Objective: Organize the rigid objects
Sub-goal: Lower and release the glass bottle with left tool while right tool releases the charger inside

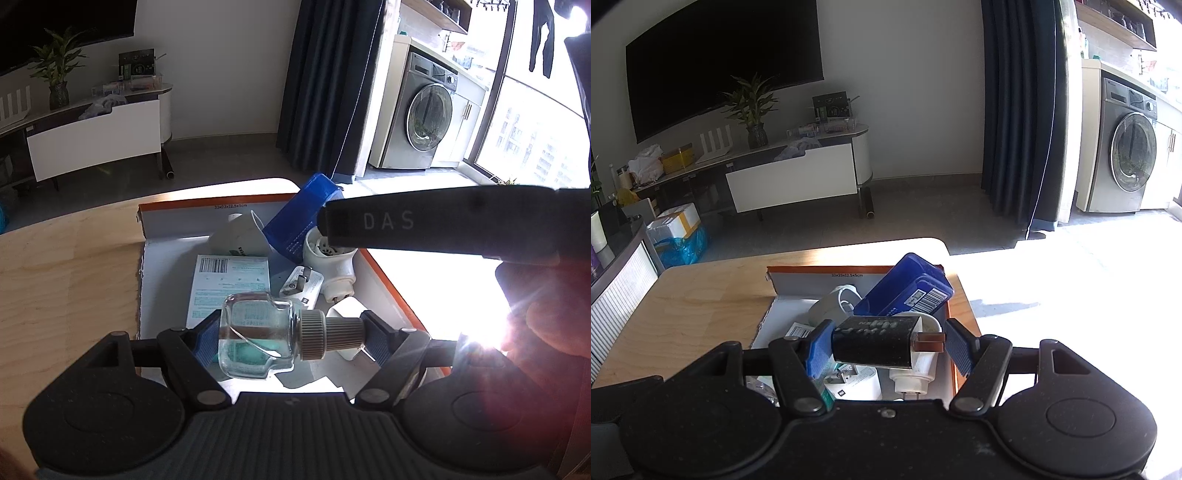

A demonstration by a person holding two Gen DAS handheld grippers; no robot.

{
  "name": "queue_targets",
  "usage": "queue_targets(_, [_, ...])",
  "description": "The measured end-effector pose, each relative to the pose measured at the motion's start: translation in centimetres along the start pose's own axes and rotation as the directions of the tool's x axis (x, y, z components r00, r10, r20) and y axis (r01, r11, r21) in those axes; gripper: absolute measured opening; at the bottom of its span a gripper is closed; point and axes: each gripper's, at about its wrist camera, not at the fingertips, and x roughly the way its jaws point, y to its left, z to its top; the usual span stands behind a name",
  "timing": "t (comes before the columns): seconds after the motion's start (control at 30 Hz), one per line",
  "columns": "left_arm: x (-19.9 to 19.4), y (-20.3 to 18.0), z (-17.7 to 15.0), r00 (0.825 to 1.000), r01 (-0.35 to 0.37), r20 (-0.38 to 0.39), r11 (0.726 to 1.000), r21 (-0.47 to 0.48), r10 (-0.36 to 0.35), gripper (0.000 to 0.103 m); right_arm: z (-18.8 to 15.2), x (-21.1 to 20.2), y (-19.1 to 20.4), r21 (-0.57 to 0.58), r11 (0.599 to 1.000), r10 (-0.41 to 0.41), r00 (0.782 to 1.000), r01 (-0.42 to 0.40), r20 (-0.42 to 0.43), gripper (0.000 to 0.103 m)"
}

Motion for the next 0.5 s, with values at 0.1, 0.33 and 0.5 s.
queue_targets(0.1, [0.2, -0.1, 0.0, 1.000, 0.002, -0.004, 1.000, -0.001, -0.002, 0.079, 0.4, 0.8, 0.2, -0.010, 1.000, 0.018, 1.000, -0.018, 0.004, 0.078])
queue_targets(0.33, [0.7, -0.2, -0.1, 1.000, 0.005, -0.018, 1.000, 0.000, -0.005, 0.079, 1.0, 0.2, -1.2, 0.026, 0.999, 0.021, 0.996, -0.023, 0.082, 0.079])
queue_targets(0.5, [0.9, -0.9, -0.2, 1.000, 0.018, -0.024, 1.000, 0.009, -0.018, 0.079, 0.2, -2.0, -2.7, 0.050, 0.999, -0.015, 0.994, 0.009, 0.112, 0.079])
